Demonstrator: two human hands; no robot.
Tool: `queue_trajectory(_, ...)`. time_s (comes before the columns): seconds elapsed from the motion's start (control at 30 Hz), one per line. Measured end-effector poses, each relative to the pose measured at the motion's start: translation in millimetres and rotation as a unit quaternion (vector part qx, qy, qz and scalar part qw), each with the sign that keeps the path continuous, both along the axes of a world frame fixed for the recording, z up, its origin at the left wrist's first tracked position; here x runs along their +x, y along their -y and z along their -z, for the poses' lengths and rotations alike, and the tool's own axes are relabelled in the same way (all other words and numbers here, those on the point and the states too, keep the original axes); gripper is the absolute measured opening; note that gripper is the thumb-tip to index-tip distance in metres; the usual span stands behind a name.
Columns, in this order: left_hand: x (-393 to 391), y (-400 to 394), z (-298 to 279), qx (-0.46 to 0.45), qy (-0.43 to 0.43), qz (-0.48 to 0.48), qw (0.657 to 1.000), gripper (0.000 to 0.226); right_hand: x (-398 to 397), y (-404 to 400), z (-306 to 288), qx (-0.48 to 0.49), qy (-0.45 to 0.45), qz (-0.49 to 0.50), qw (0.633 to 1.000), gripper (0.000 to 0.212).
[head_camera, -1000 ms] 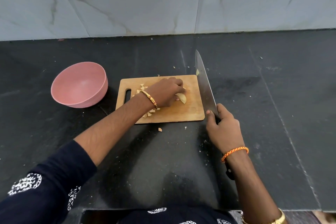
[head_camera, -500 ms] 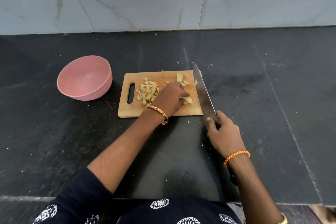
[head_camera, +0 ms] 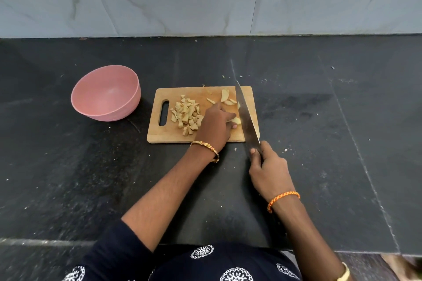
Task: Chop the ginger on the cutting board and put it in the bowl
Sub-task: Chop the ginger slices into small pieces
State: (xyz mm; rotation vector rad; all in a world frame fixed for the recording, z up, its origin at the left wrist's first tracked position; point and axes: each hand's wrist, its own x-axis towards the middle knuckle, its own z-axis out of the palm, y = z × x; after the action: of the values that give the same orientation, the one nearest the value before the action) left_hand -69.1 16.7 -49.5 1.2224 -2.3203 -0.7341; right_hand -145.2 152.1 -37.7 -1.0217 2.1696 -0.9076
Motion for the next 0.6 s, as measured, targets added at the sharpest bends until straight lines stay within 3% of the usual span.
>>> queue_trajectory(0.47, -0.4, -3.7, 1.1, -0.018, 0.000, -0.018, 1.000, 0.029, 9.4, 11.4, -4.8, 0.056, -0.055, -0.024, 0.997, 0.012)
queue_trajectory(0.6, 0.5, -3.9, 1.7, -0.017, 0.000, -0.020, 1.000, 0.032, 15.5, 19.5, -11.5, 0.137, -0.103, -0.042, 0.984, 0.011)
